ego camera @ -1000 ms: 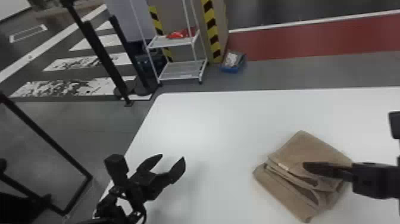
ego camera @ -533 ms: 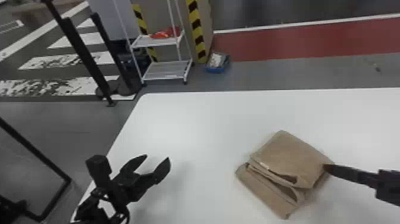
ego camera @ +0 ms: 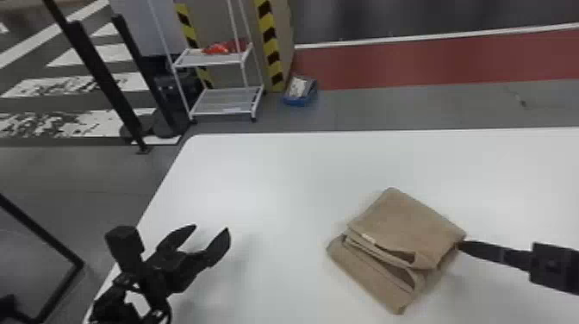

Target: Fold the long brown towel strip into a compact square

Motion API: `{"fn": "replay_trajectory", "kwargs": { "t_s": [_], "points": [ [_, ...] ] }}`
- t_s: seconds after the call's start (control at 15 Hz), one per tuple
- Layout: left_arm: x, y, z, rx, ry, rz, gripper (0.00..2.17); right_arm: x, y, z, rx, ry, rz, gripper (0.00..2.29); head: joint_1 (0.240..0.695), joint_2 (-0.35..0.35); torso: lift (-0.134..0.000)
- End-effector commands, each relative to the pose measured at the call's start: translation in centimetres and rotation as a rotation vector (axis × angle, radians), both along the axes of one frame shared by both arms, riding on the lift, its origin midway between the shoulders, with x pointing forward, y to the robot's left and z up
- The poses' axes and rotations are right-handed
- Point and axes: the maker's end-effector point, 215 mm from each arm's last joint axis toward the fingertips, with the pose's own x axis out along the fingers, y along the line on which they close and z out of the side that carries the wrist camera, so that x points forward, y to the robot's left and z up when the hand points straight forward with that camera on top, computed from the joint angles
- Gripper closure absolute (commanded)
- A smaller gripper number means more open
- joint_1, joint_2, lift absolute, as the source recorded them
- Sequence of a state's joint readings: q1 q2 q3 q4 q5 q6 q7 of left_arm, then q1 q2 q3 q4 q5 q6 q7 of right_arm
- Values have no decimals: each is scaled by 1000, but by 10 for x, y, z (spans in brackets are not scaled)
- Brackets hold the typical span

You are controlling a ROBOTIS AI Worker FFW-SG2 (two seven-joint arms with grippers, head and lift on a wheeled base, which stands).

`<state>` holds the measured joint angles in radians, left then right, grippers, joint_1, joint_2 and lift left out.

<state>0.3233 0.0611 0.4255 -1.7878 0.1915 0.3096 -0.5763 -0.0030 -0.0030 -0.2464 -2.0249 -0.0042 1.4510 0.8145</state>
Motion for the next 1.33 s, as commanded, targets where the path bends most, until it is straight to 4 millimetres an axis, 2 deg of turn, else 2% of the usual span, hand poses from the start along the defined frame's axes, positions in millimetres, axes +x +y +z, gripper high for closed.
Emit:
{"fn": "replay_trajectory", "kwargs": {
  "t_s": [0.0,0.13,0.27,0.47,0.6,0.73,0.93,1.13,1.27],
  "points": [
    [4,-7,-3,-4,3,-9,87,1,-5,2,8,5,-16,2118,695,228,-125],
    [5,-9,-4,-2,3,-12,87,7,-4,5,-1,-5,-15,2118,695,212,-125],
    [5,-7,-3,1,3,-9,87,21,3,-2,-30,8,-1,2118,695,204,-125],
    [3,-4,-4,6,4,-5,87,53,16,-4,-96,-34,28,2118,695,208,-125],
    [2,-4,-5,5,6,-3,87,82,20,5,-136,-131,38,2118,695,214,-125],
    [2,-4,-5,10,8,-3,87,109,18,13,-170,-200,24,2118,695,216,-125],
    [1,-5,-7,12,12,-4,87,134,11,8,-198,-204,12,2118,695,207,-125],
    [1,-1,-7,17,12,0,87,127,13,10,-172,-213,18,2118,695,198,-125],
    [0,8,-4,21,7,14,87,92,15,9,-142,-151,17,2118,695,200,-125]
  ]
}}
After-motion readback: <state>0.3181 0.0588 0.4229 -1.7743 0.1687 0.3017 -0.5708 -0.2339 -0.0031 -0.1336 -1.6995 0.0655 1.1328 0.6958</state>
